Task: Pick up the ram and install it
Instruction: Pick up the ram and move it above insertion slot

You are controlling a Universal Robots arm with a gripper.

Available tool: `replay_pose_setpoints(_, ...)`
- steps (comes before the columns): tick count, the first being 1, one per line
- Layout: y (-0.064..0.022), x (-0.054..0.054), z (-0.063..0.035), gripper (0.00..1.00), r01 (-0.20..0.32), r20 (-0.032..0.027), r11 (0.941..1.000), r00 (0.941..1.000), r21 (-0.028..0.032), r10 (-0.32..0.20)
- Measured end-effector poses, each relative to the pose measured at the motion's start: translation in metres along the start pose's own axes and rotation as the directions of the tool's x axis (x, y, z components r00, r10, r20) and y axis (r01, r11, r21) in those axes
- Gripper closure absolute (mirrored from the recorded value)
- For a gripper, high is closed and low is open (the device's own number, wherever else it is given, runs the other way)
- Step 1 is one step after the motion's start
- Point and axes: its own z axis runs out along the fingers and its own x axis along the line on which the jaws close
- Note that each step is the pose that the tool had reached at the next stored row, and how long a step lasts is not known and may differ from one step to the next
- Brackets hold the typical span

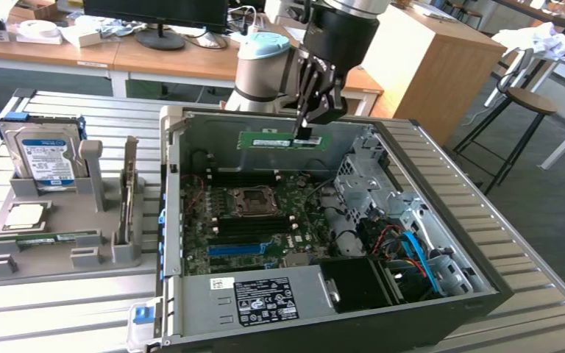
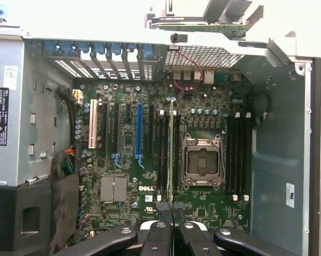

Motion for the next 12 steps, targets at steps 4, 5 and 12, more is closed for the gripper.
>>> replay_pose_setpoints(4,-0.0002,0.0001,0.0036,0.89,0.0,0.0001,1.0,1.0,0.0,0.0)
replay_pose_setpoints(5,-0.0002,0.0002,0.0044,0.89,0.0,-0.0001,1.0,1.0,0.0,0.0)
replay_pose_setpoints(12,-0.0004,0.0004,0.0104,0.89,0.0,0.0,1.0,1.0,0.0,0.0)
